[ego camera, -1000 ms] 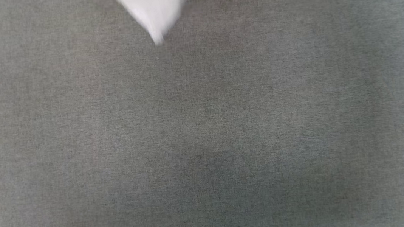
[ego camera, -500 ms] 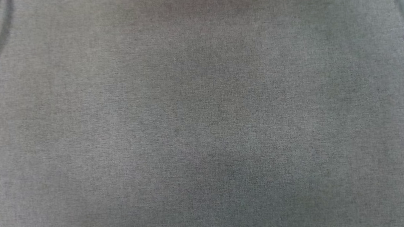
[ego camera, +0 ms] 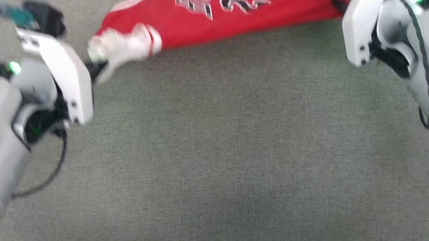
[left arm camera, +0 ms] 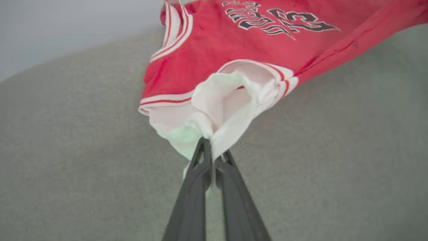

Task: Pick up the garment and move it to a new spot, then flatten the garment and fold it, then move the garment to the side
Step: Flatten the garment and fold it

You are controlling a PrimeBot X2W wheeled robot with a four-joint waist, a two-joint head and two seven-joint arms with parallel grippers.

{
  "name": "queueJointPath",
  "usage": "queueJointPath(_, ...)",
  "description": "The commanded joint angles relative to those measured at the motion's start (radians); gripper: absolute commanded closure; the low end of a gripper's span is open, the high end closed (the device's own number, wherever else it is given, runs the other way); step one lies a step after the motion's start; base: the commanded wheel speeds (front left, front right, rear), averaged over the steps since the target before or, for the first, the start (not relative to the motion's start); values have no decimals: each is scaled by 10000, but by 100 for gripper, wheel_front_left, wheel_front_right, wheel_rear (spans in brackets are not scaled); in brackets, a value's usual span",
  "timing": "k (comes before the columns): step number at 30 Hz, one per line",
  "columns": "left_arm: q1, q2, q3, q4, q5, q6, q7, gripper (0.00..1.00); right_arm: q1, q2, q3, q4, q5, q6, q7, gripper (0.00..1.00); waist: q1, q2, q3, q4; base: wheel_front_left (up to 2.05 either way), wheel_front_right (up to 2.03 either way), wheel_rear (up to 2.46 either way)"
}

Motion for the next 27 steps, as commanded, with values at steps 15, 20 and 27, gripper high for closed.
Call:
queueJointPath(15, 4047, 2707, -497, -6235, -1194, 3094, 750, 100, 4550, -3175, 546, -5978, 2338, -10, 2362, 100, 0, 0, -679, -99, 0, 0, 0)
queueJointPath(20, 5196, 3342, -731, -7955, -1482, 4073, 550, 100, 6464, -3682, -113, -7734, 2588, -9, 3082, 100, 0, 0, -857, -173, 0, 0, 0)
queueJointPath(27, 5980, 3719, -948, -8920, -1720, 4757, 430, 100, 8207, -3919, -902, -9142, 2632, -9, 3485, 100, 0, 0, -973, -231, 0, 0, 0)
